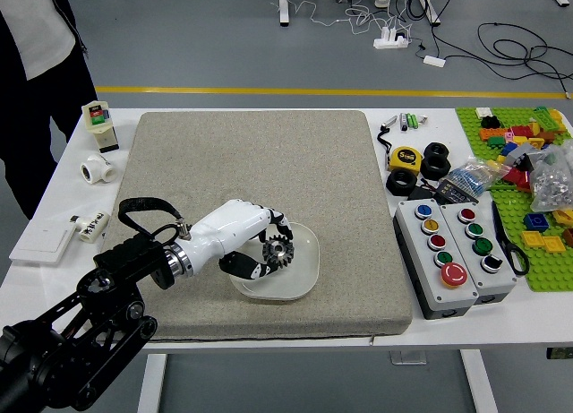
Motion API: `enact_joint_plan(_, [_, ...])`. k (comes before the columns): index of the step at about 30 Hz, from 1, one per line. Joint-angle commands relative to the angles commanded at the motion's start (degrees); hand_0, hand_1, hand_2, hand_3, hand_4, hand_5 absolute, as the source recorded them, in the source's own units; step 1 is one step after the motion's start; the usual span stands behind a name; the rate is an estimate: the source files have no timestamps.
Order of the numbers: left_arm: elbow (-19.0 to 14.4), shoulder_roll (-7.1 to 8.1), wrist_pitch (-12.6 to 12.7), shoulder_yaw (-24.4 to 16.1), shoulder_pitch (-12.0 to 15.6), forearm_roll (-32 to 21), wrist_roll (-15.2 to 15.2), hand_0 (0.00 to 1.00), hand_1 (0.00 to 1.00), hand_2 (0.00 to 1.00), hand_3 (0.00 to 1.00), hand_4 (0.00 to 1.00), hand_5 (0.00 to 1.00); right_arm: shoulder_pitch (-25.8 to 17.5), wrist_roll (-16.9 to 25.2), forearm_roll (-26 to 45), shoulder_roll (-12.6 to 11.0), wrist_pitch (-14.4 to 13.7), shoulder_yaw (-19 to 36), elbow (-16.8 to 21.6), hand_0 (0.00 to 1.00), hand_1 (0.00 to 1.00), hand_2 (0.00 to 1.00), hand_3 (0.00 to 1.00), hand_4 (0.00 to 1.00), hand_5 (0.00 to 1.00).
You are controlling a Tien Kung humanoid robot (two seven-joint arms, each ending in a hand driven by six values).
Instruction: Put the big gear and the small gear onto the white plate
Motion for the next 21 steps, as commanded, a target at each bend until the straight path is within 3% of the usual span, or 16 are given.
enact_joint_plan(2, [0.0, -0.04, -0.1, 0.0, -0.1, 0.0, -0.2, 0.498, 0.665, 0.775, 0.769, 0.998, 0.257, 0.0, 0.0, 0.0, 0.0, 0.0, 0.0, 0.0, 0.6, 0.607, 0.694, 0.558, 0.751, 0.674])
enact_joint_plan(3, [0.2, -0.14, 0.2, -0.1, -0.1, 0.0, -0.3, 0.559, 0.717, 0.802, 0.772, 0.998, 0.289, 0.0, 0.0, 0.0, 0.0, 0.0, 0.0, 0.0, 0.6, 0.608, 0.694, 0.558, 0.752, 0.675])
enact_joint_plan(9, [-0.5, -0.19, 1.3, -1.3, 0.4, 0.0, -0.2, 0.559, 0.717, 0.802, 0.772, 0.998, 0.289, 0.0, 0.0, 0.0, 0.0, 0.0, 0.0, 0.0, 0.6, 0.608, 0.694, 0.558, 0.752, 0.675])
enact_joint_plan(15, [-2.7, 0.75, 2.0, -5.7, 1.7, 0.0, 0.6, 0.576, 0.727, 0.807, 0.764, 0.998, 0.288, -0.3, 0.0, -0.1, 0.1, -0.1, 0.2, 0.0, 0.6, 0.608, 0.694, 0.558, 0.752, 0.675])
enact_joint_plan(16, [-2.7, 0.95, 2.0, -6.3, 1.8, 0.0, 0.8, 0.547, 0.702, 0.774, 0.67, 0.878, 0.12, -0.3, 0.0, -0.1, 0.1, 0.0, 0.2, 0.0, 0.6, 0.608, 0.694, 0.558, 0.752, 0.674])
enact_joint_plan(21, [-0.4, 2.0, 0.5, -10.1, 2.6, 0.0, 1.4, 0.547, 0.702, 0.774, 0.67, 0.878, 0.12, -0.5, 0.0, -0.3, 0.1, 0.0, 0.3, 0.0, 0.6, 0.608, 0.694, 0.558, 0.752, 0.674])
